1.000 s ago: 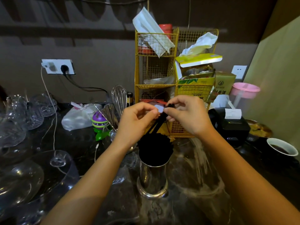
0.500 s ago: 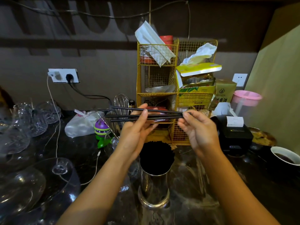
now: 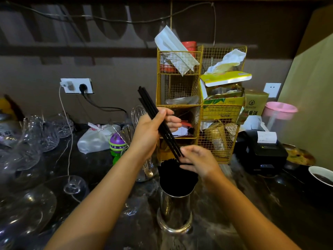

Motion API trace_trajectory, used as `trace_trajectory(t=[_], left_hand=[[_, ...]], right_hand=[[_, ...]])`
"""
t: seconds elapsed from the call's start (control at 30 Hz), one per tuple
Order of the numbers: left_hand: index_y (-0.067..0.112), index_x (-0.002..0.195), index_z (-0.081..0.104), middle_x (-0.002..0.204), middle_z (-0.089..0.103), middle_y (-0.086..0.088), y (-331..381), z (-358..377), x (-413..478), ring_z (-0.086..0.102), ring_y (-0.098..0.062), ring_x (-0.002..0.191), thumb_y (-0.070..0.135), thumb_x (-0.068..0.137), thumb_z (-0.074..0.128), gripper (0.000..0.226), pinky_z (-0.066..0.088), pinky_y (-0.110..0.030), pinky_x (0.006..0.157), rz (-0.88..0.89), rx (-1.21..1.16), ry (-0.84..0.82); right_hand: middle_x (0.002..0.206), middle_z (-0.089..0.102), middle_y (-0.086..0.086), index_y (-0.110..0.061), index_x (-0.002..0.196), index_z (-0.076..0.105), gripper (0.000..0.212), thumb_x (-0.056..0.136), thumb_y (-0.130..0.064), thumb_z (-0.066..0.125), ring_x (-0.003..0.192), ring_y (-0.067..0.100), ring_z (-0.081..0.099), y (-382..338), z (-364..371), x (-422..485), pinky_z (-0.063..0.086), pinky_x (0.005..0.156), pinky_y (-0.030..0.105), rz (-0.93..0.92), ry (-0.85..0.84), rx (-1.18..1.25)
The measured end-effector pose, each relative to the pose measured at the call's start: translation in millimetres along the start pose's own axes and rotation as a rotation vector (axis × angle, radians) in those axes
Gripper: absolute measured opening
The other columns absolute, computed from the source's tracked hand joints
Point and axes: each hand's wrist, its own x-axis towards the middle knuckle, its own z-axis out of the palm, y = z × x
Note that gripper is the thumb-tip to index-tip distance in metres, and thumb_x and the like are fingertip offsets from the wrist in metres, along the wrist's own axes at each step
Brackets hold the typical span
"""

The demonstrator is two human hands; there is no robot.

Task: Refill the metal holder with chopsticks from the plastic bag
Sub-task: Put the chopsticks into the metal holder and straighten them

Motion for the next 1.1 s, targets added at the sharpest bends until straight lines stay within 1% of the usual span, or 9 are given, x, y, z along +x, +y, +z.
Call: trace_trajectory(t=[0.2, 0.3, 0.4, 0.47, 0.53, 0.7, 0.83, 0.93, 1.1], left_hand=[[0.024, 0.072, 0.062, 0.07, 0.066, 0.005, -9, 0, -7, 0.061, -0.015, 0.074, 0.016, 0.091, 0.038, 0.032, 0.05, -0.032, 0.077, 0.004, 0.21, -0.067], [0.024, 0.07, 0.061, 0.07, 0.064, 0.007, -23, 2, -18, 0.058, -0.008, 0.072, 0.021, 0.086, 0.045, 0.023, 0.047, -0.023, 0.07, -0.032, 0.285, -0.109], [0.018, 0.088, 0.062, 0.078, 0.062, 0.014, -28, 10, -31, 0.055, 0.013, 0.067, 0.012, 0.088, 0.044, 0.019, 0.042, -0.002, 0.066, -0.028, 0.369, -0.1], [-0.002, 0.11, 0.053, 0.099, 0.059, -0.004, -31, 12, -38, 0.049, 0.013, 0.082, 0.008, 0.089, 0.042, 0.026, 0.033, 0.006, 0.065, 0.006, 0.525, -0.066], [-0.007, 0.12, 0.041, 0.124, 0.05, -0.02, -40, 8, -43, 0.046, -0.011, 0.103, 0.0, 0.089, 0.038, 0.032, 0.031, 0.001, 0.072, -0.042, 0.58, -0.049], [-0.004, 0.123, 0.038, 0.119, 0.042, -0.007, -56, 4, -51, 0.035, -0.012, 0.104, 0.017, 0.09, 0.037, 0.04, 0.026, -0.004, 0.076, -0.081, 0.686, -0.131], [0.001, 0.122, 0.042, 0.128, 0.047, -0.018, -77, -3, -59, 0.039, -0.027, 0.12, 0.048, 0.074, 0.033, 0.067, 0.034, -0.04, 0.102, -0.101, 0.87, -0.175], [0.012, 0.13, 0.035, 0.136, 0.037, -0.014, -92, -12, -62, 0.031, -0.027, 0.121, 0.046, 0.08, 0.034, 0.06, 0.028, -0.038, 0.102, -0.072, 1.124, -0.166], [0.023, 0.139, 0.011, 0.152, 0.005, -0.007, -107, -18, -69, -0.001, -0.024, 0.139, 0.035, 0.088, 0.042, 0.061, 0.002, -0.043, 0.114, -0.065, 1.2, -0.169]], right_hand=[[0.12, 0.053, 0.0, -0.018, 0.13, 0.04, 0.043, 0.089, -0.028, 0.048, 0.107, 0.01, 0.053, -36, 5, -3, 0.044, 0.091, 0.028, -0.461, 0.109, -0.403], [0.151, 0.023, -0.004, -0.026, 0.141, 0.019, 0.057, 0.091, -0.035, 0.044, 0.127, -0.002, 0.025, -47, 12, -12, 0.027, 0.102, 0.02, -0.688, 0.028, -0.693], [0.156, 0.001, -0.005, -0.024, 0.143, 0.007, 0.063, 0.091, -0.037, 0.041, 0.132, -0.005, -0.004, -46, 22, -15, 0.004, 0.11, 0.018, -0.823, -0.08, -1.008], [0.156, -0.003, -0.003, -0.02, 0.143, 0.004, 0.064, 0.092, -0.036, 0.04, 0.132, -0.003, -0.011, -40, 26, -13, -0.002, 0.111, 0.02, -0.827, -0.147, -1.132], [0.156, -0.006, -0.003, -0.018, 0.143, 0.002, 0.064, 0.093, -0.037, 0.038, 0.13, -0.003, -0.016, -32, 28, -11, -0.006, 0.111, 0.02, -0.787, -0.188, -1.189], [0.156, -0.01, -0.003, -0.016, 0.143, -0.003, 0.065, 0.094, -0.039, 0.032, 0.125, -0.005, -0.022, -18, 25, -9, -0.012, 0.107, 0.016, -0.652, -0.264, -1.28], [0.155, -0.014, -0.002, -0.013, 0.142, -0.007, 0.067, 0.094, -0.04, 0.031, 0.125, -0.005, -0.021, -7, 21, -10, -0.01, 0.107, 0.016, -0.535, -0.337, -1.291], [0.155, -0.014, 0.0, -0.012, 0.142, -0.007, 0.068, 0.094, -0.04, 0.032, 0.126, -0.005, -0.018, 4, 18, -10, -0.009, 0.107, 0.016, -0.478, -0.354, -1.29], [0.156, -0.009, 0.004, -0.01, 0.142, -0.003, 0.07, 0.092, -0.043, 0.033, 0.142, 0.01, -0.008, 24, 15, -12, -0.006, 0.111, 0.02, -0.392, -0.391, -1.293]])
